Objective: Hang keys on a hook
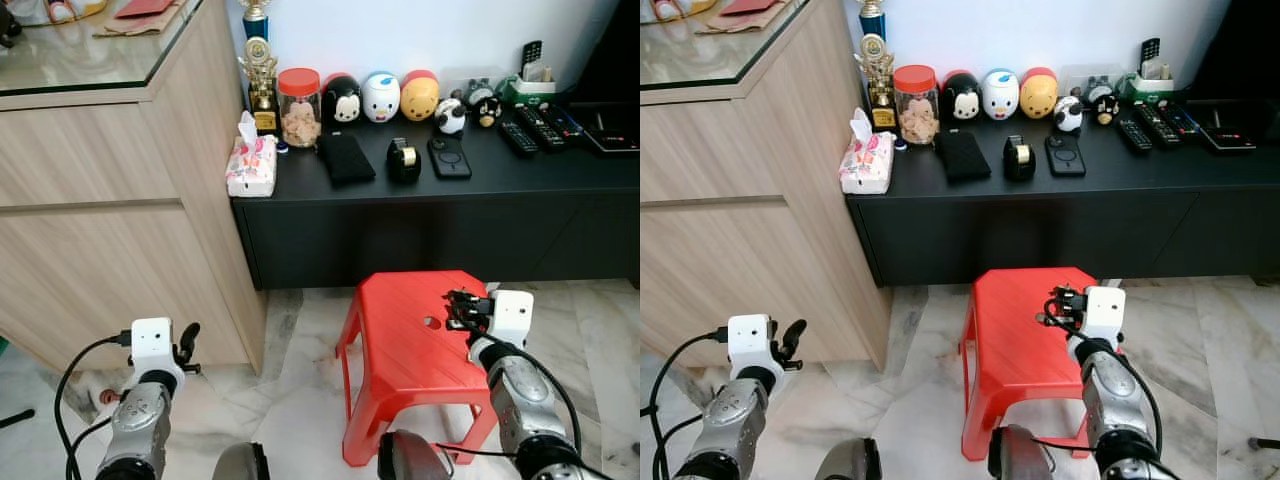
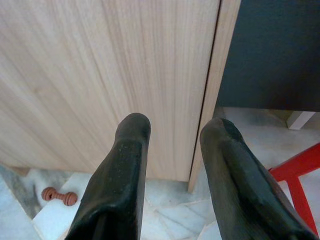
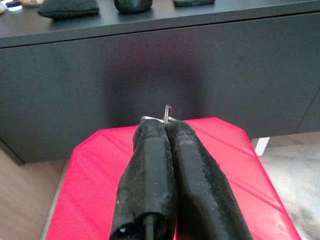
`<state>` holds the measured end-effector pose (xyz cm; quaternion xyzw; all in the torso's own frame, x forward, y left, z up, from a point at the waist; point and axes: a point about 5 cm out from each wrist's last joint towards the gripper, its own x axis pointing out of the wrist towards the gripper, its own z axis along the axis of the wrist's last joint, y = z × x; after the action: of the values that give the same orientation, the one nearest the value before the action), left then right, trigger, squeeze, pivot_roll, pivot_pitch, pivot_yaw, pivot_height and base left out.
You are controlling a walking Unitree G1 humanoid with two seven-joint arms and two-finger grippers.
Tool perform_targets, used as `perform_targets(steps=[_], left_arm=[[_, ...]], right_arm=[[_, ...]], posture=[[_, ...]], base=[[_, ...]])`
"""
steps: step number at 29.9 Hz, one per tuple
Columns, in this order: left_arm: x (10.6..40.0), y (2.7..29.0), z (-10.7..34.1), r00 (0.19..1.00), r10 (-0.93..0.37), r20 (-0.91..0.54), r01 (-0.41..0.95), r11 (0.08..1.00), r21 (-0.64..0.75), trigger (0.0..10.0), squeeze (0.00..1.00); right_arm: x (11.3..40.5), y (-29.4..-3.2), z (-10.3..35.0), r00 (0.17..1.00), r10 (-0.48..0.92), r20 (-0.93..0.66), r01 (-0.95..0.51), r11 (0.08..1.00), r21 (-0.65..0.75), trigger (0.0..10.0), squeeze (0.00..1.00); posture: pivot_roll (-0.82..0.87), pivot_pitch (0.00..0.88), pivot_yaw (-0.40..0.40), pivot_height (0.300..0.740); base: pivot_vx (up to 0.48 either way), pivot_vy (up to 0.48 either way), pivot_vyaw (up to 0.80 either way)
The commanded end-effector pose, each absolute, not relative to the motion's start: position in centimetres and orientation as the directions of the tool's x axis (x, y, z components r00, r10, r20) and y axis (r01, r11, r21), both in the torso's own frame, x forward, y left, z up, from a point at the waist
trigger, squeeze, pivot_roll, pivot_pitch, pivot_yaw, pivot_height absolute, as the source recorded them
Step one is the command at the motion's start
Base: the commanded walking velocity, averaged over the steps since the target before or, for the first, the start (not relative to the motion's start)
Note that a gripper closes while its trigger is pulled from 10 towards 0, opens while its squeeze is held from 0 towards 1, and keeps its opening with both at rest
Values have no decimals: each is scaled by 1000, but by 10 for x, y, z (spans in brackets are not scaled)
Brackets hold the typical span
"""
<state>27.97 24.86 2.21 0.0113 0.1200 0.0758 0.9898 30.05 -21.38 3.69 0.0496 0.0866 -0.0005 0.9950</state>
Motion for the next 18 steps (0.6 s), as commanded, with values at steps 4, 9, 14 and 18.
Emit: perform_targets(steps=[4, 9, 14, 18], left_arm=[[270, 250, 9, 939, 166, -300, -168, 986, 19, 10000, 0], [264, 251, 3, 932, 171, -320, -178, 984, 8, 10000, 0], [262, 253, 2, 931, 175, -322, -182, 983, 8, 10000, 0], [261, 253, 2, 932, 173, -318, -181, 983, 5, 10000, 0]], right_arm=[[294, -225, 35, 981, -81, -175, 101, 989, 108, 10000, 0], [297, -228, 43, 983, -109, -149, 127, 985, 115, 10000, 0], [300, -227, 45, 984, -108, -145, 125, 985, 118, 10000, 0], [298, -226, 41, 979, -123, -163, 144, 981, 126, 10000, 0]], posture=[[-116, 0, 6, 617], [-112, 0, 4, 617], [-107, 0, 5, 617], [-102, 0, 8, 617]], base=[[0, 0, 0], [0, 0, 0], [0, 0, 0], [-279, 0, 0]])
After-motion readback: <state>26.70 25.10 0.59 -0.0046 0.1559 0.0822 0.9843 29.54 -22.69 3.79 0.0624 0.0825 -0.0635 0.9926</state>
